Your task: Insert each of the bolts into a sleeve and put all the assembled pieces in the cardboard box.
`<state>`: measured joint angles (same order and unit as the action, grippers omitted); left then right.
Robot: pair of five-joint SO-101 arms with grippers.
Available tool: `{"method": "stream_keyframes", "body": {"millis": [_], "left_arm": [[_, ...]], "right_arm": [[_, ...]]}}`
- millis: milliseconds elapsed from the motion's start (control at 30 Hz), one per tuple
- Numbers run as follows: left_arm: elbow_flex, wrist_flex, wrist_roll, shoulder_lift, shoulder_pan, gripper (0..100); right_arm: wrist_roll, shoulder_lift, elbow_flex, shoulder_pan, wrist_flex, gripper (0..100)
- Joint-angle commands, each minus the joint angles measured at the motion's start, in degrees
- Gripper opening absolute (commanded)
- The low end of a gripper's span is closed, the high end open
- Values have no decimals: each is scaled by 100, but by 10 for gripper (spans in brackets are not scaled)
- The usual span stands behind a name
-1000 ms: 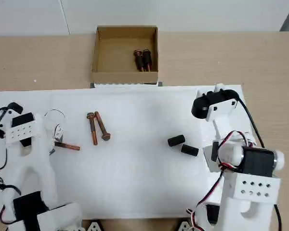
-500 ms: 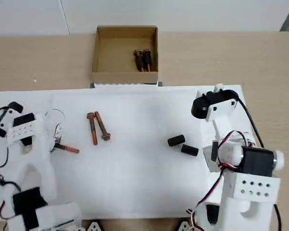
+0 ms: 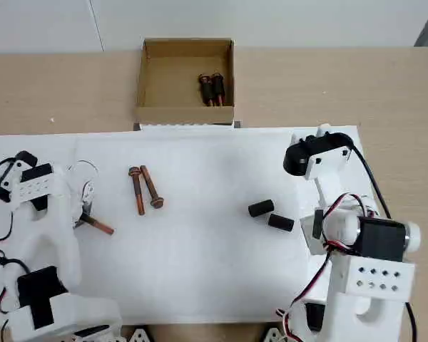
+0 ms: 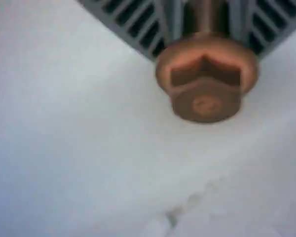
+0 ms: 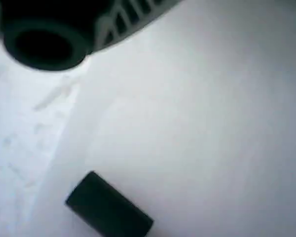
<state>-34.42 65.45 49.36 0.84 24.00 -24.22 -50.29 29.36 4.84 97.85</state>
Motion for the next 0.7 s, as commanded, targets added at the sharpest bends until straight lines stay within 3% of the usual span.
{"method": "stream_keyframes", "body": {"millis": [0, 333, 667], "left_arm": [[251, 141, -35, -167, 9, 5], [2334, 1916, -325, 229, -70, 5], [2580, 2233, -1240, 2681, -1556, 5]], "right_arm": [[35, -119, -70, 31, 66, 3], [35, -119, -598, 57, 101, 4], [26, -1270, -580, 40, 101, 5]]}}
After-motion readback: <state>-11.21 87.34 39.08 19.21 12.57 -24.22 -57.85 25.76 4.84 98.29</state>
